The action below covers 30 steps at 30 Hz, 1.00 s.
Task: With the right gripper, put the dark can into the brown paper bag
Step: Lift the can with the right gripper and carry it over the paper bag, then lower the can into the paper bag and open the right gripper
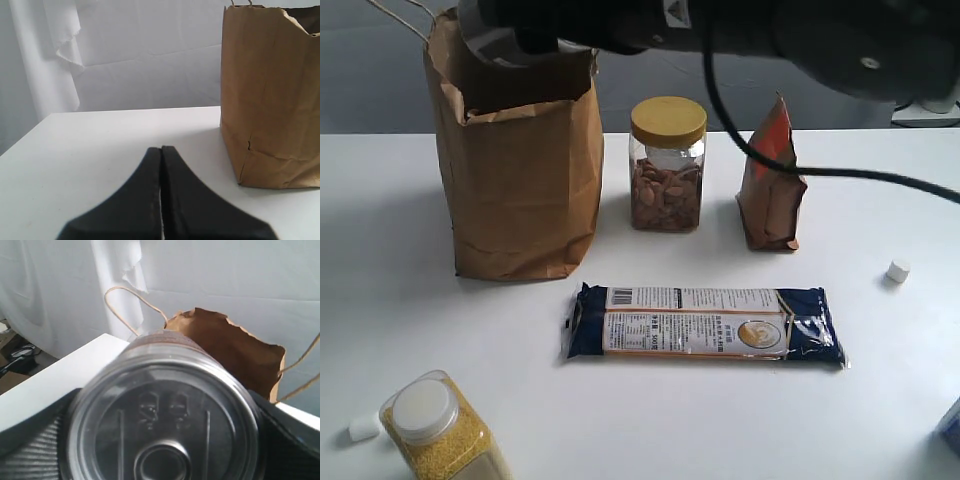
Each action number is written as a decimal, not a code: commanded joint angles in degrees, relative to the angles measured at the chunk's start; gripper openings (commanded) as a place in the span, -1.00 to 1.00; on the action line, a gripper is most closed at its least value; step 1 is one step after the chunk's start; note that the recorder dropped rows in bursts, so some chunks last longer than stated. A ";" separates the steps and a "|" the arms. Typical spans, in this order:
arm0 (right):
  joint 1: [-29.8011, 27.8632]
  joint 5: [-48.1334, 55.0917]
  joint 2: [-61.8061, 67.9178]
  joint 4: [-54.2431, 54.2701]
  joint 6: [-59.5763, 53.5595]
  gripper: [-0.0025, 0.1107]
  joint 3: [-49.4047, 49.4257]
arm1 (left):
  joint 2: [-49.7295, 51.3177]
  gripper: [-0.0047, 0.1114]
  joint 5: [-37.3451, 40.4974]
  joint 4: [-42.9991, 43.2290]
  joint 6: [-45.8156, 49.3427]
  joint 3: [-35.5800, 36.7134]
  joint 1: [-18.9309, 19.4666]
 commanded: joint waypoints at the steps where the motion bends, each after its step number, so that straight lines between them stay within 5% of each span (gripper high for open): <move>1: -1.02 2.61 7.09 -3.96 -0.67 -0.96 -10.11 | -0.20 -0.92 -0.17 0.21 -0.20 0.20 -0.35; 13: -1.02 24.84 26.34 -1.39 -1.26 -0.96 -36.40 | -0.20 -0.92 -0.17 0.21 -0.20 0.20 -0.35; 23: -0.92 29.28 32.17 3.41 -5.38 -0.95 -42.89 | -0.20 -0.92 -0.17 0.21 -0.20 0.20 -0.35; 27: -0.92 29.01 32.26 3.88 -6.29 -0.64 -42.89 | -0.20 -0.92 -0.17 0.21 -0.20 0.20 -0.35; 30: -0.92 28.47 32.26 3.98 -6.29 -0.05 -42.89 | -0.20 -0.92 -0.17 0.21 -0.20 0.20 -0.35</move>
